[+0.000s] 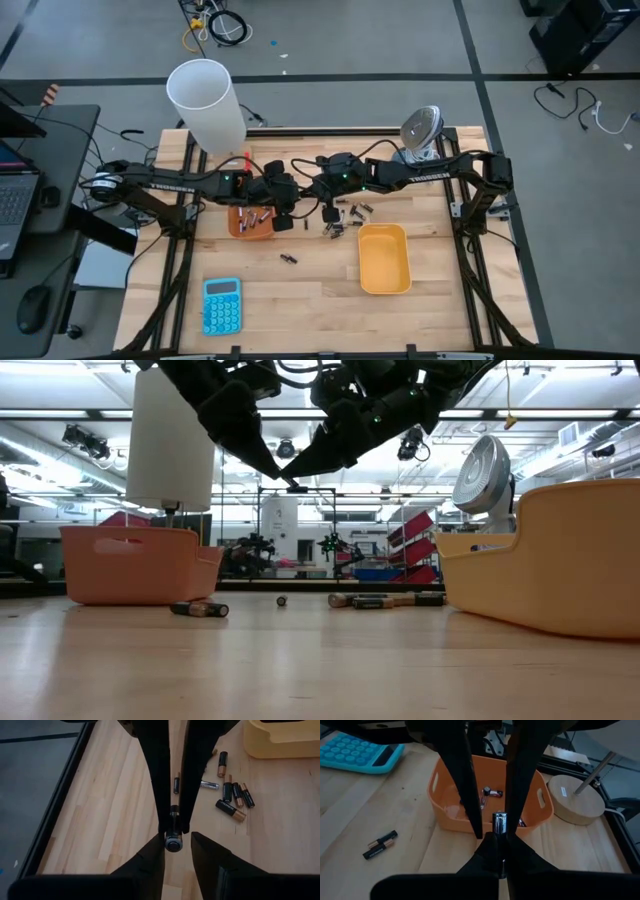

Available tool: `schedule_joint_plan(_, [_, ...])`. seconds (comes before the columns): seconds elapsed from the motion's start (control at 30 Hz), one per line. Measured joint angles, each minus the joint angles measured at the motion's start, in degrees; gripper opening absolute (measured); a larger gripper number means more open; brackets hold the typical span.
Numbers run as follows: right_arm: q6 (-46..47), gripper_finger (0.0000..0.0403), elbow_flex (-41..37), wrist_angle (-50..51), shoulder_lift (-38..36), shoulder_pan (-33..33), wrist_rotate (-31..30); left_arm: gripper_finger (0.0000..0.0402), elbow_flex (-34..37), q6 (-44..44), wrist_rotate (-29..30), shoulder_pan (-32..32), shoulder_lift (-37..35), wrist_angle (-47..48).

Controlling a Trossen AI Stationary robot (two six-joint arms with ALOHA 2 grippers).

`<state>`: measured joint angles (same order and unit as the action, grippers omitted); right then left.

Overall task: Sort batteries
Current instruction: Put the silver battery into the orange bin

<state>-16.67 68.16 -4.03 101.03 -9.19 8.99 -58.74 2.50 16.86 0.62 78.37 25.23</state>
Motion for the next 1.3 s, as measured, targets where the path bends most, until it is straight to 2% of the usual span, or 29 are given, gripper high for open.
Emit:
schedule_joint_plan(0.83, [-0.1, 0.0003, 0.0, -0.1, 0.0, 0.0, -0.8, 0.0095, 0.0, -6.2, 1.6, 0.1, 0.0, -0.9])
schedule_joint_plan(1.07, [-0.7, 0.0003, 0.0, 1.3, 0.2, 0.4, -3.3, 0.0094, -0.2, -7.3, 2.2, 0.1, -0.1, -2.2])
schedule_joint_plan(1.3, [-1.1, 0.0003, 0.0, 1.1, 0.2, 0.7, -3.4, 0.0077, -0.2, -7.1, 2.2, 0.1, -0.1, -1.4])
